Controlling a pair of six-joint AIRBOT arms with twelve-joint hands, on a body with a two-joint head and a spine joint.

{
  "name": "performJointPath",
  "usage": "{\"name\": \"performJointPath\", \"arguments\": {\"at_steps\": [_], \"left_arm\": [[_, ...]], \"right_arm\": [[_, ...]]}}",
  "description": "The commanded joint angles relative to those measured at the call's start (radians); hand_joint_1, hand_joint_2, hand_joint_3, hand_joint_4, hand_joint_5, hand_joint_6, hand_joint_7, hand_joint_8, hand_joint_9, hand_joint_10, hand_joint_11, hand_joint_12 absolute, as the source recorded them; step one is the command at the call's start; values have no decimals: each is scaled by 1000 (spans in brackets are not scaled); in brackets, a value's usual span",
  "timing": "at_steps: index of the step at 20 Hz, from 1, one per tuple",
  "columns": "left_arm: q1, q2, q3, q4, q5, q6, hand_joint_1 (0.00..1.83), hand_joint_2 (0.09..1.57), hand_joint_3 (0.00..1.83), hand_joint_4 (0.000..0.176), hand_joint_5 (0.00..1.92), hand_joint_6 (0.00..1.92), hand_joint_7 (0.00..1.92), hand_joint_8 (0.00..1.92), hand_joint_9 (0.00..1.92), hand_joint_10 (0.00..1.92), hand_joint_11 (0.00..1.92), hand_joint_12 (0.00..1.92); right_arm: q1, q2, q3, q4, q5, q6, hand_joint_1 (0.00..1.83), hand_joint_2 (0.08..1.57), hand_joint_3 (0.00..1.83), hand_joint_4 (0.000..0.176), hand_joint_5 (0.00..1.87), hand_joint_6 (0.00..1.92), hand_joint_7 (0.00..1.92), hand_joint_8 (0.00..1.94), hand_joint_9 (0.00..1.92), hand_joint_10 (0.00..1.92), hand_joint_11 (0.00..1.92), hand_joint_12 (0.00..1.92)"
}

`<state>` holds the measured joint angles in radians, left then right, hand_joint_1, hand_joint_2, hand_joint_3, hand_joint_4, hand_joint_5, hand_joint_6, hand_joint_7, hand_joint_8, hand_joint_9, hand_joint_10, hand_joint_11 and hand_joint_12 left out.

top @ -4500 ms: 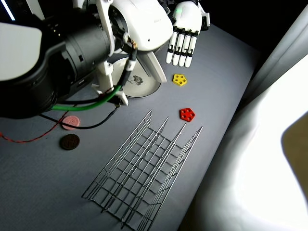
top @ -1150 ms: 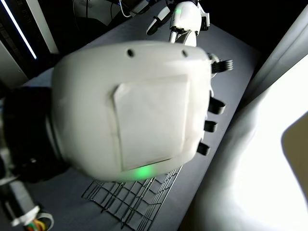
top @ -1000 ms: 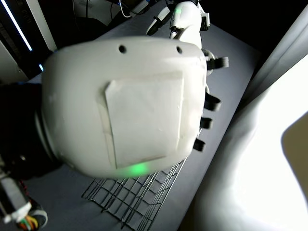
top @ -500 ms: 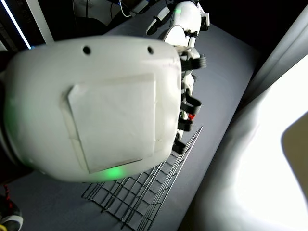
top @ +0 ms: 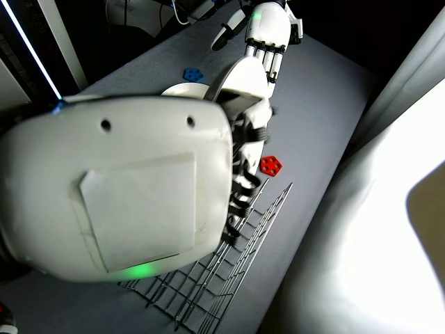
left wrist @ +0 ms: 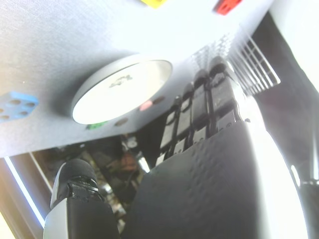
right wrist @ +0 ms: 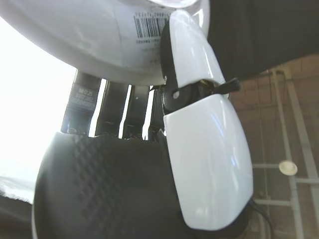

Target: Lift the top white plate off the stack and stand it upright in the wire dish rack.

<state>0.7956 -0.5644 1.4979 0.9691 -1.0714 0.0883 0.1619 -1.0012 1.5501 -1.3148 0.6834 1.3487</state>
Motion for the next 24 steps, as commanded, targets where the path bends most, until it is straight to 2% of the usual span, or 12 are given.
{"name": "performJointPath", "arguments": {"at_steps": [1,6,9,18,19,20,22,23,24], "left_arm": [[-19,7,1,-63,-75,2,196,980,1,0,10,1,48,4,55,4,71,12],[-19,6,1,-64,-76,5,190,969,0,0,36,7,68,8,64,5,76,13],[-19,6,1,-64,-75,6,244,964,0,0,29,5,61,4,64,8,84,16],[-19,6,1,-64,-76,7,269,952,0,0,26,1,38,2,41,2,64,7],[-19,6,1,-64,-76,7,267,955,0,0,32,4,41,4,40,2,61,5],[-19,6,1,-64,-76,7,255,954,0,0,33,4,44,4,41,2,64,7],[-19,6,1,-64,-76,7,264,957,0,0,39,5,59,9,58,8,74,11],[-19,6,1,-64,-76,7,279,959,1,0,28,0,51,4,50,4,57,3],[-19,6,1,-64,-76,7,270,962,2,0,29,1,48,2,43,0,54,2]], "right_arm": [[11,18,0,119,41,22,1482,1142,0,0,755,1239,854,895,942,971,804,1562],[-20,18,9,143,46,22,1484,1133,0,0,782,1215,898,810,977,934,770,1575],[-25,16,20,149,46,22,1481,1144,0,0,770,1263,861,880,930,954,768,1579],[-34,-6,96,173,45,37,1480,1152,1,0,757,1259,857,883,932,1001,717,1634],[-41,-11,103,177,46,44,1492,1090,0,0,898,1086,1011,672,1076,801,836,1518],[-49,-15,110,181,46,50,1497,1057,0,0,960,988,1102,526,1157,665,896,1446],[-61,-23,121,185,46,69,1498,1047,0,0,991,956,1142,450,1183,602,914,1410],[-62,-24,123,186,46,69,1487,1110,0,0,855,1143,978,698,1012,840,798,1522],[-62,-24,126,186,47,69,1484,1126,1,0,819,1186,922,782,972,915,773,1559]]}}
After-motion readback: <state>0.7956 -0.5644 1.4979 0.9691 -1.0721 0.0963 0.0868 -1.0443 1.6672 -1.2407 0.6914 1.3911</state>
